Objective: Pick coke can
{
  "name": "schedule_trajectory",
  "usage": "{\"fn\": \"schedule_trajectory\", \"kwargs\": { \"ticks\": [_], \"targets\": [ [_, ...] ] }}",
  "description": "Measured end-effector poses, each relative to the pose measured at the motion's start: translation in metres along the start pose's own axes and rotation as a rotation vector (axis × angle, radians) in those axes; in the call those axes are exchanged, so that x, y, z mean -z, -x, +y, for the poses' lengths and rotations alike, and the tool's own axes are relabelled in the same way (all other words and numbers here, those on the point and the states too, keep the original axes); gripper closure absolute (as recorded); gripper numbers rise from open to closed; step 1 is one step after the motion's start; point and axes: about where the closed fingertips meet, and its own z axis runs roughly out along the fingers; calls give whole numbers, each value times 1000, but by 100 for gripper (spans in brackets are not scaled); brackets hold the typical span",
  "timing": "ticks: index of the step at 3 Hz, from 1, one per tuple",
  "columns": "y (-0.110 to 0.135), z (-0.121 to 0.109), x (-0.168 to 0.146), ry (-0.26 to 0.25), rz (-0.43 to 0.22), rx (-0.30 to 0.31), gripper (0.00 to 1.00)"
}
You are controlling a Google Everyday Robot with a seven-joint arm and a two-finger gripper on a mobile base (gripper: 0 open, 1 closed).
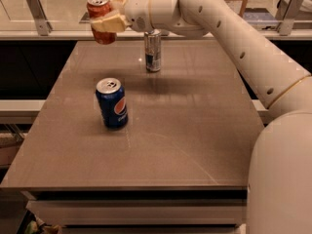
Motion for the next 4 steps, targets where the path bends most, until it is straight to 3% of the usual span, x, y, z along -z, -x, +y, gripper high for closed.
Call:
{"fn": "schedule_trajectory", "kwargs": {
  "ticks": [2, 4],
  "targets": [
    [41, -4, 7, -14, 7, 90, 100],
    [58, 0, 12, -4, 17, 168, 100]
  ]
}}
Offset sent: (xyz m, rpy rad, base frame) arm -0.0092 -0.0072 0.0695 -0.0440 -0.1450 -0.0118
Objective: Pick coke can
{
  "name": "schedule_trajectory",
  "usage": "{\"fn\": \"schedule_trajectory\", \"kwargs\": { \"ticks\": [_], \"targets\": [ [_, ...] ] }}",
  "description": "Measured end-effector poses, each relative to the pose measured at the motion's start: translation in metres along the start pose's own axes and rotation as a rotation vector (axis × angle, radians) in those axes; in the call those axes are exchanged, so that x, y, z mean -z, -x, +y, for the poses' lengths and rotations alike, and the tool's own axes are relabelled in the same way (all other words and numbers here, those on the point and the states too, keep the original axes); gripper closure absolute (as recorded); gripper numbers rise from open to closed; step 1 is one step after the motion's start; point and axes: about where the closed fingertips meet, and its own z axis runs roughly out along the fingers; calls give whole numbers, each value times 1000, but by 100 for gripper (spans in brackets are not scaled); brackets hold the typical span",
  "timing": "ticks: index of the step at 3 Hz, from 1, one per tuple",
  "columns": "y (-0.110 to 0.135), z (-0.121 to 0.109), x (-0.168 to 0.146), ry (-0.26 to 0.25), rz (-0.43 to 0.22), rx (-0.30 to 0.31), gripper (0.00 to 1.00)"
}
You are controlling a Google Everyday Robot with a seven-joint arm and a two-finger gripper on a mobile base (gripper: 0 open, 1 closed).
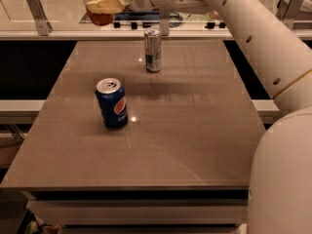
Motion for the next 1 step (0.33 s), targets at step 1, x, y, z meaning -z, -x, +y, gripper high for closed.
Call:
{"fn": "schedule_trajectory", "kwargs": {
  "ticks": [1],
  "targets": [
    [2, 3, -1, 16, 7, 19, 100]
  ]
}}
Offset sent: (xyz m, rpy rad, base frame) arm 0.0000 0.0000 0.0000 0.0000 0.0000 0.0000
